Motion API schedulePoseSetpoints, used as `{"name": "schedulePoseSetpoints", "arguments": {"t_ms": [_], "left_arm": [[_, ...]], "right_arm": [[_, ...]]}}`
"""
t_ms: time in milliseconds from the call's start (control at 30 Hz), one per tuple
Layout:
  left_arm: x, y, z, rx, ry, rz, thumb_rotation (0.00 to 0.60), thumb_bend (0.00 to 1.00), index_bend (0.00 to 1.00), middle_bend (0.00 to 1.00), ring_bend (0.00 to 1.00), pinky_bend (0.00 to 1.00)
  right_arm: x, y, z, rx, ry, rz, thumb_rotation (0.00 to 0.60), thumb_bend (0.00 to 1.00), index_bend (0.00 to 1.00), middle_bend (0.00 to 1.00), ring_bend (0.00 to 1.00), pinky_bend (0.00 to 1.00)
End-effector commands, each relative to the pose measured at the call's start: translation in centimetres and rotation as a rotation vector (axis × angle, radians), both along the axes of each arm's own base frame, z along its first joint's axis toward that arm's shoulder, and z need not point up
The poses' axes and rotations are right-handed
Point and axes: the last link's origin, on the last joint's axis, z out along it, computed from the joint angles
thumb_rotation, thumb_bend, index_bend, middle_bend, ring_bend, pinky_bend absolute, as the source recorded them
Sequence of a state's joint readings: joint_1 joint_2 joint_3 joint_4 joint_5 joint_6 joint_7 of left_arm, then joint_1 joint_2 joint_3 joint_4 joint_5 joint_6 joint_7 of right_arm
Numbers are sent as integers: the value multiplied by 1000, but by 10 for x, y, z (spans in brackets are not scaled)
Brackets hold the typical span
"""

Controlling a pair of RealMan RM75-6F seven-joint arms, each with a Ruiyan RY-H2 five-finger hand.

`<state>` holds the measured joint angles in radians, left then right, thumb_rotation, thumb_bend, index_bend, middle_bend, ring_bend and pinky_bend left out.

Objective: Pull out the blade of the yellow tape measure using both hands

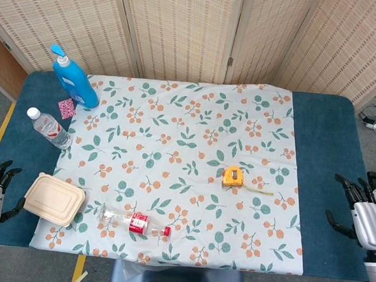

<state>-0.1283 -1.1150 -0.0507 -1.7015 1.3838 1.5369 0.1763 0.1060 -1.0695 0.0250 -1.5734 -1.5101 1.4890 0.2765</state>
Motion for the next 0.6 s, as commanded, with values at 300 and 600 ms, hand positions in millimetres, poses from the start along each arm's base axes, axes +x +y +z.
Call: {"name": "schedulePoseSetpoints", "arguments": {"t_ms": [300,600], "left_arm": [[-1,0,1,9,-10,-1,600,349,247,135,92,0],[3,5,-2,2,-19,-13,600,349,247,135,92,0]], "right_arm": [[2,0,0,-3,8,2,600,407,110,182,170,36],[16,-23,-10,34,46,-20,600,405,106,177,174,40]]}}
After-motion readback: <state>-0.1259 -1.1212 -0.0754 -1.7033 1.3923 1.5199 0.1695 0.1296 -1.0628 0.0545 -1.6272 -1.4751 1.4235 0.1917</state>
